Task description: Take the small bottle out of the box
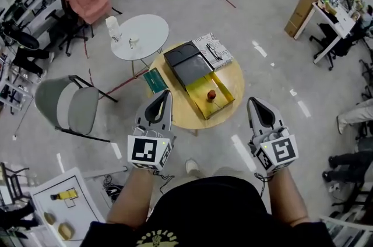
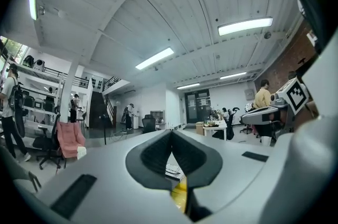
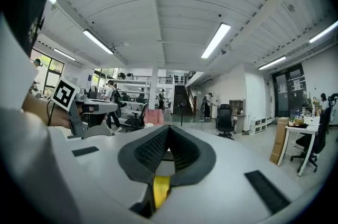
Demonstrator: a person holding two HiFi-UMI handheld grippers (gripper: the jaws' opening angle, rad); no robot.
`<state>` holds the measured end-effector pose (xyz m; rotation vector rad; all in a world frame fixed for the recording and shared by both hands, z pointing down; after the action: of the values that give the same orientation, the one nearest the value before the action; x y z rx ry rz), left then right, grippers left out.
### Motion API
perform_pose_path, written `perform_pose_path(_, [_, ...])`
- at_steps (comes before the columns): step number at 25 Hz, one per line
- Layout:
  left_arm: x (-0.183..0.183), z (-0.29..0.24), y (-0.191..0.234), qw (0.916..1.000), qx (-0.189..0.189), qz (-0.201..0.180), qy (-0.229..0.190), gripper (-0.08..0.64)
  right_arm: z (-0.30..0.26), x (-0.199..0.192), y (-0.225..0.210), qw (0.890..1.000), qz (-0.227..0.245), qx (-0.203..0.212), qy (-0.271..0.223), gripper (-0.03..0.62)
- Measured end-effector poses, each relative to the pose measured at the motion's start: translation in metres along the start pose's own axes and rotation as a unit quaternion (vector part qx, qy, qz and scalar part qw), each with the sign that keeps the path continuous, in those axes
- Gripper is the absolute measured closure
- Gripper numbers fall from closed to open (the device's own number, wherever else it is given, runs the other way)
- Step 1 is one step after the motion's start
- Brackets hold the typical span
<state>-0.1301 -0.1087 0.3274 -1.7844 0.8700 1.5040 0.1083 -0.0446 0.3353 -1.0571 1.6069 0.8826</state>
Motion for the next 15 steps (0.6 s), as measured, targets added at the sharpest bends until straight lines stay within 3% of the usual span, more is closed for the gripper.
perform_pose_path(6, [0.002,-0.011,0.006,0.9998,-0.018,0.0,-0.002,0.546,-0.008,0.017,0.001,1.0,0.004,-0.017,0.0,0.578])
perform_pose_path(15, [-0.002,-0.031,0.015,0.9999,-0.012,0.004,0.007,0.546,-0.033,0.007,-0.014,1.0,0.008,-0.022,0.006,0.578])
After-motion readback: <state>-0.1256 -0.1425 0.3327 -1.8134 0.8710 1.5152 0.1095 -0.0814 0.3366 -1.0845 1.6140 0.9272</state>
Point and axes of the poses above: the fingertips, and each gripper's own axes: z backward along the fingers, y to its left, x out of its top, the point moved 3 cm from there along z, backward along the fingers, and after that the axes turned 8 degrees about y, right-handed, at the moved point
